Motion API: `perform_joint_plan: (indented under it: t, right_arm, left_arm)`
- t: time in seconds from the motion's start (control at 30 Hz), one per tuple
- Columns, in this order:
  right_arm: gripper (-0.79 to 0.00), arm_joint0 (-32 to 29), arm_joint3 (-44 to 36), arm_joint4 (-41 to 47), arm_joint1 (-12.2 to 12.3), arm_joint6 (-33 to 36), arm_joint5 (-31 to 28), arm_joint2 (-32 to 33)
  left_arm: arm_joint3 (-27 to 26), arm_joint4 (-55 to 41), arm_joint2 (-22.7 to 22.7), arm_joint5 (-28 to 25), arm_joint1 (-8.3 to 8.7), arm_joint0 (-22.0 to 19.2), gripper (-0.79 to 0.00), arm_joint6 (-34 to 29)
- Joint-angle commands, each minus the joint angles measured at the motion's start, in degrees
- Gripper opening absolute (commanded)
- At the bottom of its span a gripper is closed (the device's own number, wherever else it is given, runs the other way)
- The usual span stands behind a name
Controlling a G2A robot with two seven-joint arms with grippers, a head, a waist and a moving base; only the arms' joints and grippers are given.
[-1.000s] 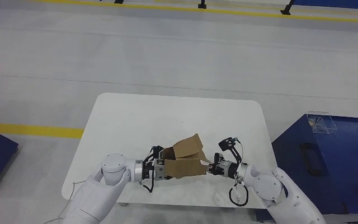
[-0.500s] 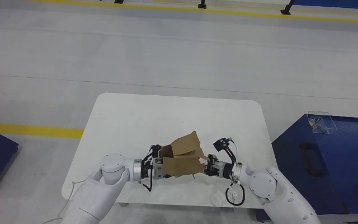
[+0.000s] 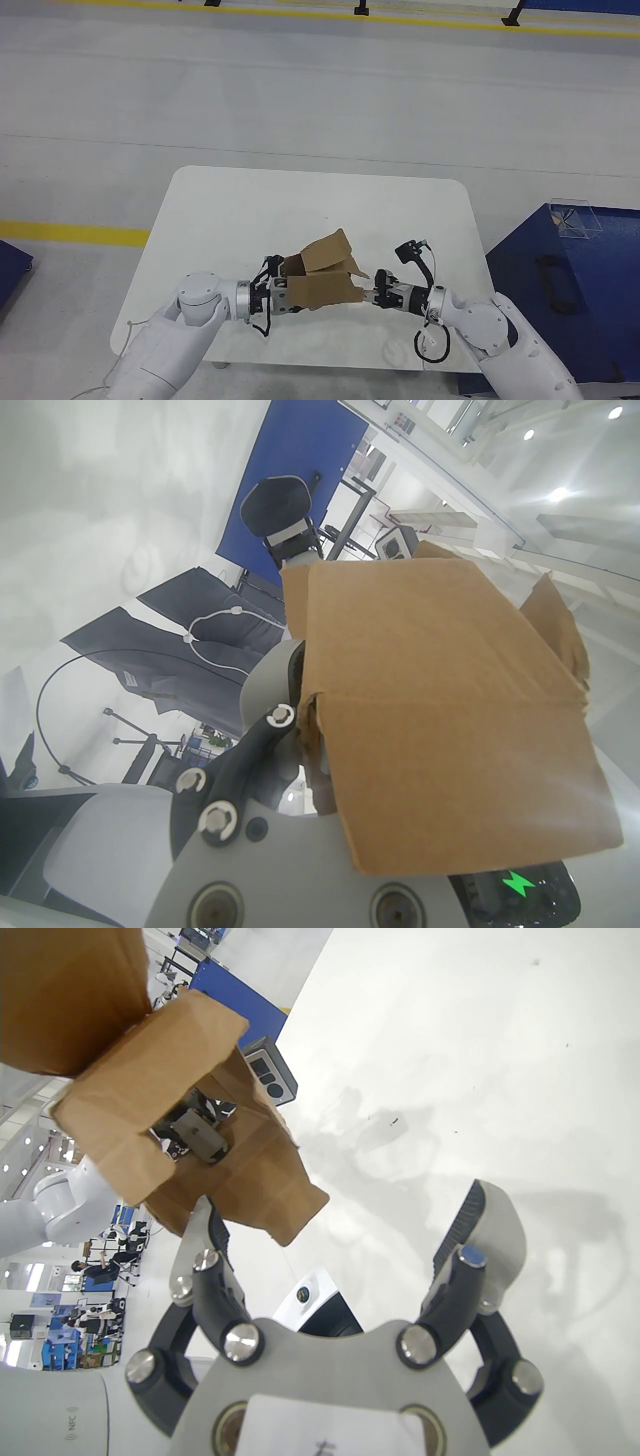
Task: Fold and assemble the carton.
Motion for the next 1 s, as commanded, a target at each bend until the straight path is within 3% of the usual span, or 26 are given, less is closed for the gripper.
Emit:
perform_joint_plan:
  t: [0.0, 0.33, 0.97]
  right_arm:
    - [0.000, -0.87, -1.38, -0.86, 0.17, 0.16, 0.17, 0.68]
    - [0.000, -3.84, -6.96, -2.36, 0.49, 0.81, 0.77, 1.96]
    - [0.000, -3.39, -3.60, -3.06, 0.67, 0.66, 3.52, 5.44]
  left_arm:
    - [0.30, -0.13, 0.26, 0.05, -0.11, -0.23, -0.785, 0.40]
    - [1.19, -0.88, 1.41, 0.36, -0.58, -0.93, -0.785, 1.49]
    - [-0.36, 0.12, 1.33, -2.25, -0.25, -0.23, -0.785, -1.65]
